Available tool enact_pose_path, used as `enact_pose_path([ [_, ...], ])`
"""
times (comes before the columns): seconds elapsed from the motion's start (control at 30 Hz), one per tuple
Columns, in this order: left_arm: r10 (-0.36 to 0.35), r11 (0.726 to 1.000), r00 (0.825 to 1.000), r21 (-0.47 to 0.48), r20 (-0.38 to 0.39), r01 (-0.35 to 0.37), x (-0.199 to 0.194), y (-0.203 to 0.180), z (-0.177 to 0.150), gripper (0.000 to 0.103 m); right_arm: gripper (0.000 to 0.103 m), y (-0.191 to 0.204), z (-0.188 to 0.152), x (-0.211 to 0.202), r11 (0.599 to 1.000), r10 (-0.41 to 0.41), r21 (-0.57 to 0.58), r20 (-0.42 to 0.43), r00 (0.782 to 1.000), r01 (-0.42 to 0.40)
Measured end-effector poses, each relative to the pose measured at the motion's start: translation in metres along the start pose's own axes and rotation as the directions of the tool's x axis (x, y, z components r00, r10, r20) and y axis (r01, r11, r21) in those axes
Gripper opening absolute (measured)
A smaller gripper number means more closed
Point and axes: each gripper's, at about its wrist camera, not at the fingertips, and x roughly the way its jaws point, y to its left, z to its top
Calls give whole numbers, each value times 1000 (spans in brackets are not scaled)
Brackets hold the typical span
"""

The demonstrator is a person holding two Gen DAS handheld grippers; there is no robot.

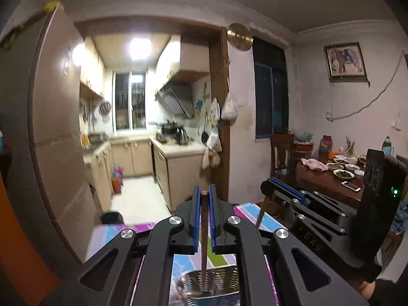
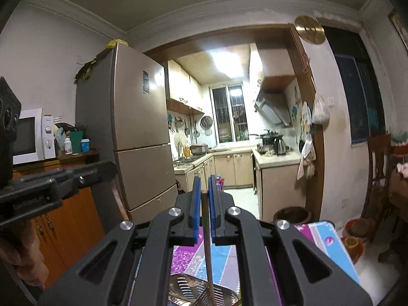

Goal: Organize utensils
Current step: 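Lower the left gripper's chopstick into the holder while the right gripper inserts its own, then open both grippers and pull them away from the holder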

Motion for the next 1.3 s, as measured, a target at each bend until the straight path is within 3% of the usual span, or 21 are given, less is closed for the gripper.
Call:
enact_pose_path([
  [0.37,15,999,992,-28,-122,-18,56,11,-98,8,5,-8,-63,21,996,-6,85,-85,996,13],
  [0.5,32,998,994,-51,-106,-38,53,19,-113,8,5,-14,-73,17,995,-25,93,-115,993,35],
  [0.53,35,998,995,-57,-98,-40,49,21,-112,8,7,-16,-72,14,995,-34,92,-113,993,44],
  [0.6,34,996,997,-76,-72,-40,39,25,-106,8,21,-23,-66,3,993,-54,98,-101,993,64],
  [0.73,39,995,998,-97,40,-35,-14,34,-84,8,25,-42,-48,-41,991,-89,93,-49,995,93],
  [0.8,46,995,993,-96,108,-36,-53,38,-75,17,25,-56,-40,-75,991,-107,82,-26,994,109],
  [0.87,86,994,984,-82,158,-74,-88,41,-74,30,25,-67,-38,-111,988,-142,53,-17,990,143],
  [1.0,203,978,954,-9,219,-207,-166,50,-91,35,25,-86,-47,-179,973,-228,-25,-24,973,228],
  [1.2,364,924,918,66,157,-378,-241,61,-145,36,25,-76,-95,-254,949,-298,-144,-129,946,279],
  [1.3,415,901,908,118,54,-418,-262,56,-193,36,29,-56,-132,-267,951,-287,-178,-221,932,251],
])
